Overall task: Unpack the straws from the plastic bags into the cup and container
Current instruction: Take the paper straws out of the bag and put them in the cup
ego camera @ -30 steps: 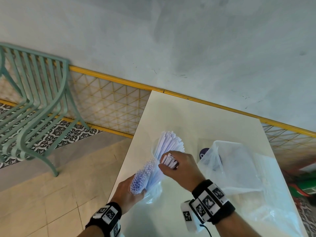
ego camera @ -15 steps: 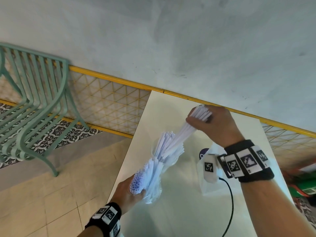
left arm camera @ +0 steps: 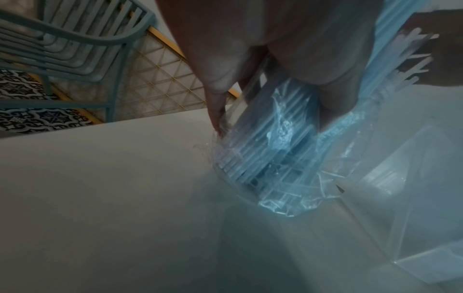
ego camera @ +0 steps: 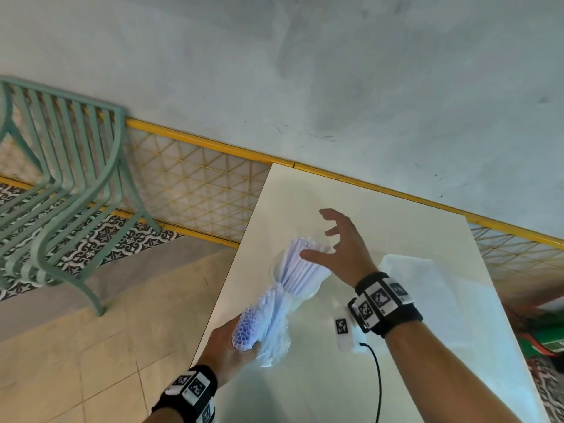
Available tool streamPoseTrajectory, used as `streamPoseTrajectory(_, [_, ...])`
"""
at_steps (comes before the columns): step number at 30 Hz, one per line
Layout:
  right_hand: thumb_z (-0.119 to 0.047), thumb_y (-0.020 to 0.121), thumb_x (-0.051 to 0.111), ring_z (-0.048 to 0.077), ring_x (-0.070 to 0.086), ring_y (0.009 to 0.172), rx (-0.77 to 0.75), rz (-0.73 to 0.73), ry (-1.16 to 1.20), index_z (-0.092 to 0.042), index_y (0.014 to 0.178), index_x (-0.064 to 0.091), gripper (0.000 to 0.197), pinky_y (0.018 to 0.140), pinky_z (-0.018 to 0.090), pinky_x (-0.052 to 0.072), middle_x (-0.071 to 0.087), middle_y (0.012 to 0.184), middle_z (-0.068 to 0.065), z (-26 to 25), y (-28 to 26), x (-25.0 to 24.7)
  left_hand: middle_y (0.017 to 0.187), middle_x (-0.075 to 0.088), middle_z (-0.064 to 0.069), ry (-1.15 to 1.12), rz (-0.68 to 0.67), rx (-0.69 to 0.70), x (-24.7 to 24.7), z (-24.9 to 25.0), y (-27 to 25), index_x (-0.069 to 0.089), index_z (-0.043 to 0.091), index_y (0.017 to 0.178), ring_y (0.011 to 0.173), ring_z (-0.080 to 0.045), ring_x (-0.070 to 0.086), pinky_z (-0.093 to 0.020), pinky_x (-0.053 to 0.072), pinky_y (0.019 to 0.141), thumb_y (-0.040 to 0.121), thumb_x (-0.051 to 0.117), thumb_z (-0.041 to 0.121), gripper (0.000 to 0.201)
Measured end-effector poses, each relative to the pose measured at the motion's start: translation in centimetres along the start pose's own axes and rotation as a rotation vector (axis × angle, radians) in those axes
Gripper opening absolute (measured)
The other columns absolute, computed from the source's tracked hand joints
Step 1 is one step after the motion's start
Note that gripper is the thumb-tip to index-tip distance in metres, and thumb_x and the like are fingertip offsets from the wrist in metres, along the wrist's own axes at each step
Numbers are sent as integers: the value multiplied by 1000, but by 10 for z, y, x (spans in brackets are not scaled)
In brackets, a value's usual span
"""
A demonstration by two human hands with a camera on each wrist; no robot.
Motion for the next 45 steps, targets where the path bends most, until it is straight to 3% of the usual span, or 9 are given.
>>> streamPoseTrajectory(6, [-66, 86, 52, 8, 17, 148, -166, -136, -326, -29, 152, 21, 82, 118, 40, 25, 23, 160, -13, -5, -20, 51, 99, 61, 29, 4, -9, 1, 0, -1, 2, 54, 40, 103, 89, 25, 56, 5, 40, 74, 78, 78, 21, 39])
streamPoseTrajectory(15, [-74, 74, 61, 14, 19, 148, -113, -37, -456, -38, 146, 30, 86, 112, 45, 24, 25, 158, -16, -12, -1, 64, 104, 63, 27, 2, -3, 5, 1, -7, 3, 59, 30, 113, 95, 22, 57, 5, 40, 77, 78, 78, 22, 41])
streamPoseTrajectory(19, [-67, 77, 64, 11, 47, 127, -34, -57, -430, -41, 133, 45, 64, 99, 41, 43, 52, 137, -18, -9, 17, 72, 106, 62, 27, 20, -22, 7, 2, -6, 4, 58, 29, 117, 96, 24, 54, 6, 38, 77, 80, 76, 24, 42])
streamPoseTrajectory(24, [-22, 82, 68, 13, 60, 74, 67, 25, -122, -25, 87, 67, 6, 76, 32, 54, 66, 84, -7, -4, 25, 67, 104, 63, 27, 13, -32, -3, 2, -7, 4, 59, 29, 115, 94, 22, 56, 5, 40, 75, 80, 75, 24, 39])
streamPoseTrajectory(27, [-11, 80, 63, 11, 55, 64, 113, 100, 31, -27, 85, 61, 17, 66, 30, 52, 62, 76, -6, 2, 23, 57, 97, 67, 32, -3, -25, -11, 1, -7, 4, 58, 33, 111, 93, 21, 58, 5, 41, 75, 79, 76, 23, 38])
streamPoseTrajectory(32, [-22, 88, 63, 8, 58, 101, -50, -100, -239, -30, 101, 67, 16, 94, 36, 47, 63, 111, -14, 4, 14, 66, 96, 58, 46, 2, -30, 8, -1, -2, 3, 57, 35, 103, 90, 18, 60, 3, 42, 73, 79, 75, 20, 34])
streamPoseTrajectory(36, [-59, 89, 42, 6, 31, 135, -134, -71, -387, -41, 125, 59, 43, 105, 34, 23, 42, 143, -17, -9, 3, 53, 89, 69, 26, 7, -29, -2, -1, -5, 5, 60, 31, 103, 87, 16, 61, 1, 43, 72, 79, 76, 22, 30])
streamPoseTrajectory(42, [-12, 89, 58, 3, 61, 69, -250, -18, -139, -22, 100, 69, 18, 68, 17, 50, 69, 93, -11, -42, -52, 32, 87, 67, 16, -30, 0, -64, -3, -11, 5, 60, 32, 94, 80, 17, 61, -2, 45, 64, 78, 78, 19, 28])
streamPoseTrajectory(45, [-13, 85, 64, 5, 62, 66, -102, -81, -126, -24, 102, 69, 21, 65, 16, 51, 67, 90, -16, -20, -87, 46, 88, 69, 13, -36, -17, -77, -1, -13, 5, 61, 30, 95, 82, 13, 63, -4, 46, 64, 78, 78, 20, 26])
Point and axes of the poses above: each hand's wrist, its own y-axis towards the middle knuckle, its own x-axis out of the palm, z = x × y, the point moved 9 cm from there along y, towards the middle knuckle
